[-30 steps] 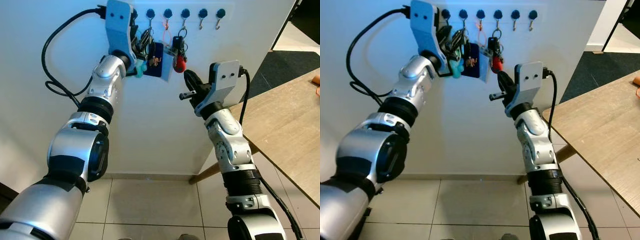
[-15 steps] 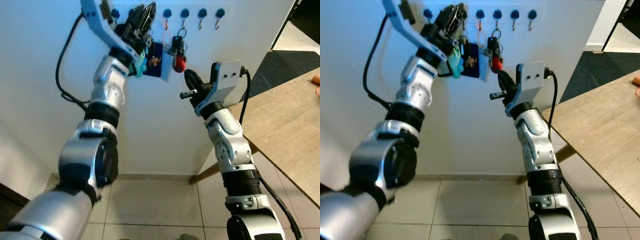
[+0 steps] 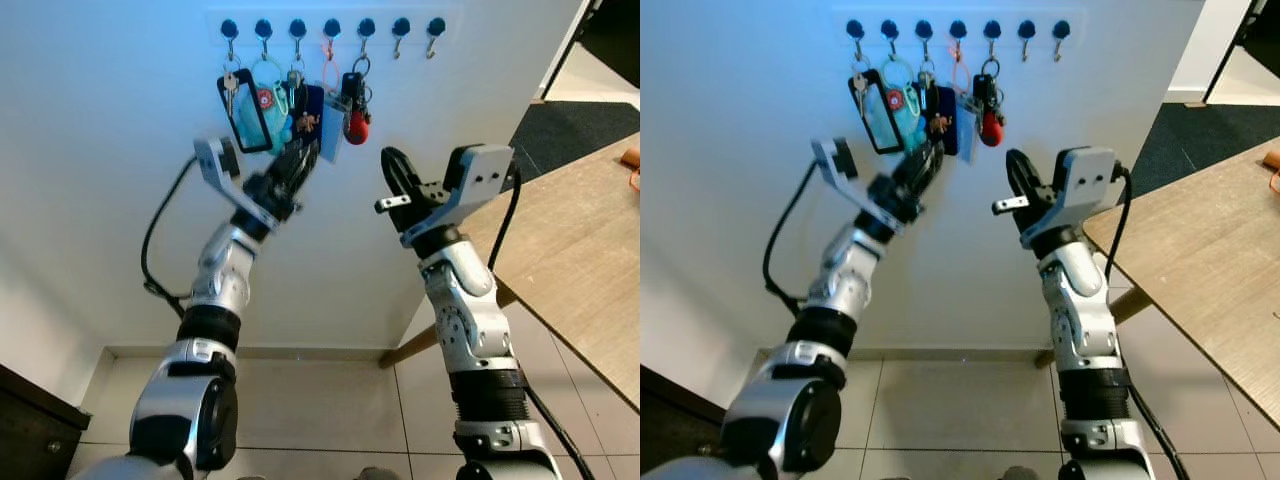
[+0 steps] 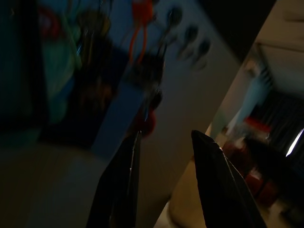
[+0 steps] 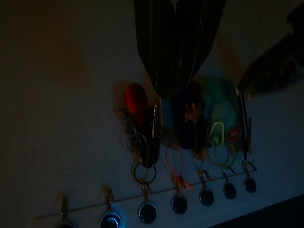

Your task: Hang keys on a hook

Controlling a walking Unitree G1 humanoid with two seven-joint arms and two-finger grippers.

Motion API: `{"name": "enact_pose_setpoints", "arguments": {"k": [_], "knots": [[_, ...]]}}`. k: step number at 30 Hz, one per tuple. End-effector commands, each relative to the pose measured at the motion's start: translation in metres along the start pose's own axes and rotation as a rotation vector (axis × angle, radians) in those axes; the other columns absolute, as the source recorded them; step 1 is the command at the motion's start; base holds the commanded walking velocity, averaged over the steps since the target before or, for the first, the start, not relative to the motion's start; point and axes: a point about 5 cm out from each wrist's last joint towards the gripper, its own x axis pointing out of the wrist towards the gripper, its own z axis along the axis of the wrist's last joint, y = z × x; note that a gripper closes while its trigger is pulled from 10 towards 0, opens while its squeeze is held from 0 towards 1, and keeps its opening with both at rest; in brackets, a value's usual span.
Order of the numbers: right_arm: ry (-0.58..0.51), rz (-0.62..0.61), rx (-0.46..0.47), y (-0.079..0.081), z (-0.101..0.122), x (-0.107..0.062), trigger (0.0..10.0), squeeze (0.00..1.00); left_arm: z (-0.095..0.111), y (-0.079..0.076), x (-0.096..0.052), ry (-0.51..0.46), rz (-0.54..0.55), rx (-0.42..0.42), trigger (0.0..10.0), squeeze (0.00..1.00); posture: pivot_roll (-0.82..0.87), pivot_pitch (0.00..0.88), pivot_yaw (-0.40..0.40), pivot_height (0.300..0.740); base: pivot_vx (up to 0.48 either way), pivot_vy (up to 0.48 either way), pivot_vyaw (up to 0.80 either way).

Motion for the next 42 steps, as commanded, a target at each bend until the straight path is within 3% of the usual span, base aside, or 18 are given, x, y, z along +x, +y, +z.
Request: {"name": "enact_pose_setpoints", "arguments": {"k": [1,2,3,5,7,9,10,11,13,14,17,18,21,24,30,35,42], "knots": [[0.016,0.003,-0.006,0.0,-0.006,-0.008,10.0,0.0,-0.011,0.006,-0.011,0.072,0.062,0.087,10.0,0.0,0.01,0.069,0.018,0.74,0.0,0.0,0.0],[0.016,0.003,-0.006,0.0,-0.006,-0.008,10.0,0.0,-0.011,0.006,-0.011,0.072,0.062,0.087,10.0,0.0,0.01,0.069,0.018,0.74,0.0,0.0,0.0],[0.045,-0.007,-0.01,-0.002,-0.013,-0.013,10.0,0.0,-0.019,0.012,-0.021,0.124,0.122,0.147,10.0,0.0,0.01,0.069,0.018,0.74,0.0,0.0,0.0],[0.045,-0.007,-0.01,-0.002,-0.013,-0.013,10.0,0.0,-0.019,0.012,-0.021,0.124,0.122,0.147,10.0,0.0,0.01,0.069,0.018,0.74,0.0,0.0,0.0],[0.196,-0.081,-0.023,-0.014,-0.045,-0.034,10.0,0.0,-0.041,0.037,-0.06,0.335,0.376,0.331,10.0,0.0,0.02,0.073,0.018,0.74,0.0,0.0,0.0],[0.196,-0.081,-0.023,-0.014,-0.045,-0.034,10.0,0.0,-0.041,0.037,-0.06,0.335,0.376,0.331,10.0,0.0,0.02,0.073,0.018,0.74,0.0,0.0,0.0],[0.353,-0.173,-0.019,-0.027,-0.079,-0.06,10.0,0.0,-0.061,0.06,-0.11,0.609,0.624,0.478,10.0,0.0,0.02,0.075,0.019,0.74,0.0,0.0,0.0],[0.353,-0.173,-0.019,-0.027,-0.079,-0.06,10.0,0.0,-0.061,0.06,-0.11,0.609,0.624,0.478,10.0,0.0,0.02,0.075,0.019,0.74,0.0,0.0,0.0],[0.473,-0.243,-0.003,-0.036,-0.103,-0.084,10.0,0.0,-0.076,0.067,-0.151,0.807,0.731,0.538,10.0,0.0,0.02,0.077,0.018,0.74,0.0,0.0,0.0],[0.473,-0.243,-0.003,-0.036,-0.103,-0.084,10.0,0.0,-0.076,0.067,-0.151,0.807,0.731,0.538,10.0,0.0,0.02,0.077,0.018,0.74,0.0,0.0,0.0],[0.62,-0.311,0.024,-0.043,-0.129,-0.116,10.0,0.0,-0.093,0.062,-0.189,0.956,0.758,0.507,10.0,0.0,0.02,0.079,0.02,0.74,0.0,0.0,0.0],[0.62,-0.311,0.024,-0.043,-0.129,-0.116,10.0,0.0,-0.093,0.062,-0.189,0.956,0.758,0.507,10.0,0.0,0.02,0.079,0.02,0.74,0.0,0.0,0.0],[0.737,-0.347,0.038,-0.047,-0.148,-0.144,10.0,0.0,-0.103,0.056,-0.214,1.017,0.778,0.416,10.0,0.0,0.01,0.08,0.022,0.74,0.0,0.0,0.0],[0.796,-0.358,0.039,-0.048,-0.156,-0.159,10.0,0.0,-0.107,0.054,-0.226,1.019,0.812,0.352,10.0,0.0,0.01,0.08,0.023,0.74,0.0,0.0,0.0],[0.975,-0.399,0.0,-0.048,-0.177,-0.202,10.0,0.0,-0.113,0.049,-0.262,1.123,0.911,0.323,10.0,0.0,0.02,0.088,0.021,0.74,0.0,0.0,0.0],[1.066,-0.401,-0.021,-0.045,-0.185,-0.225,10.0,0.0,-0.116,0.044,-0.273,1.143,0.916,0.289,10.0,0.0,0.02,0.093,0.012,0.74,0.0,0.0,0.0],[1.091,-0.406,-0.047,-0.05,-0.185,-0.233,10.0,0.0,-0.122,0.038,-0.276,1.135,0.899,0.249,10.0,0.0,0.02,0.095,-0.014,0.74,0.0,0.0,0.0]]}}
